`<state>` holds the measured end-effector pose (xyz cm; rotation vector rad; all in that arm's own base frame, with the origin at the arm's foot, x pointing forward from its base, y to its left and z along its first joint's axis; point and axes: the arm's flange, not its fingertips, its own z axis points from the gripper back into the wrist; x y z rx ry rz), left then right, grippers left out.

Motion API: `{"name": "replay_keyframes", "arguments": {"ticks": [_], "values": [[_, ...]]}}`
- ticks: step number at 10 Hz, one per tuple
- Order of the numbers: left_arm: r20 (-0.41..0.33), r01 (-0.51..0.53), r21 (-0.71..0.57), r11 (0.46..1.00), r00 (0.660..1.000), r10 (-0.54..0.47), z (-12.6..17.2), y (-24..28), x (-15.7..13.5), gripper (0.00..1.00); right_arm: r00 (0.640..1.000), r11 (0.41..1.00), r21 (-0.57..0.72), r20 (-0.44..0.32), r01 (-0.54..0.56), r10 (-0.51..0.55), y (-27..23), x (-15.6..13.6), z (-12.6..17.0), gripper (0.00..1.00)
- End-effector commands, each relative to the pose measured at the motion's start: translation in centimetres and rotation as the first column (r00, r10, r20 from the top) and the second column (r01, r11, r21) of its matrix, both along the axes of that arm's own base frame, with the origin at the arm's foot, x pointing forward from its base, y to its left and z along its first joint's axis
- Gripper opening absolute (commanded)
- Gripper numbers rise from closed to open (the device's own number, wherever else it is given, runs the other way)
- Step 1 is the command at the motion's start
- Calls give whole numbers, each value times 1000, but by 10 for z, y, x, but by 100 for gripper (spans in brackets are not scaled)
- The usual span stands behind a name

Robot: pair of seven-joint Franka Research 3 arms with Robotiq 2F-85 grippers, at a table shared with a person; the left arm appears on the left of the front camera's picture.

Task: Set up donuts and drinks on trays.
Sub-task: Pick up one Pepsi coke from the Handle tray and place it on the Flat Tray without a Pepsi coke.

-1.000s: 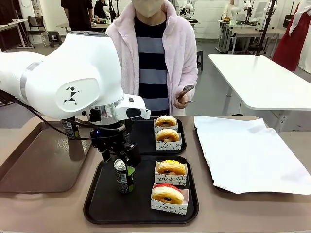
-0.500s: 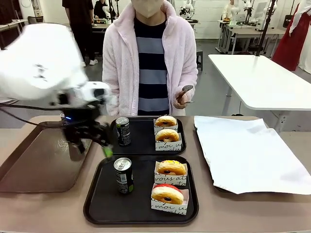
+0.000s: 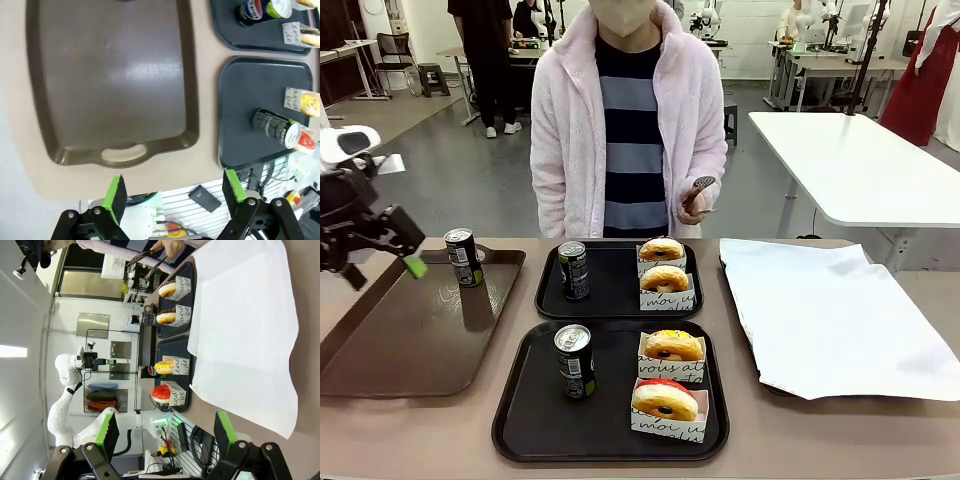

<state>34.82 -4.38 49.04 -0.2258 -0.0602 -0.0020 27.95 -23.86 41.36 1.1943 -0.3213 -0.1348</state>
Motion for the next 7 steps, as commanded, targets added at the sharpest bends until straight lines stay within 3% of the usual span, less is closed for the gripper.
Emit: {"name": "replay_keyframes", "arguments": {"ticks": [1, 6, 7], "values": [[-3, 6, -35, 999, 1000, -6, -5, -9, 4, 99, 1000, 1000, 14, 5, 2, -2, 0, 0, 0, 100], [-11, 1, -21, 1000, 1000, -1, -3, -5, 1, 99, 1000, 1000, 14, 5, 2, -2, 0, 0, 0, 100], [-7, -17, -107, 994, 1000, 17, -1, 7, 19, 99, 1000, 1000, 14, 5, 2, -2, 0, 0, 0, 100]]}}
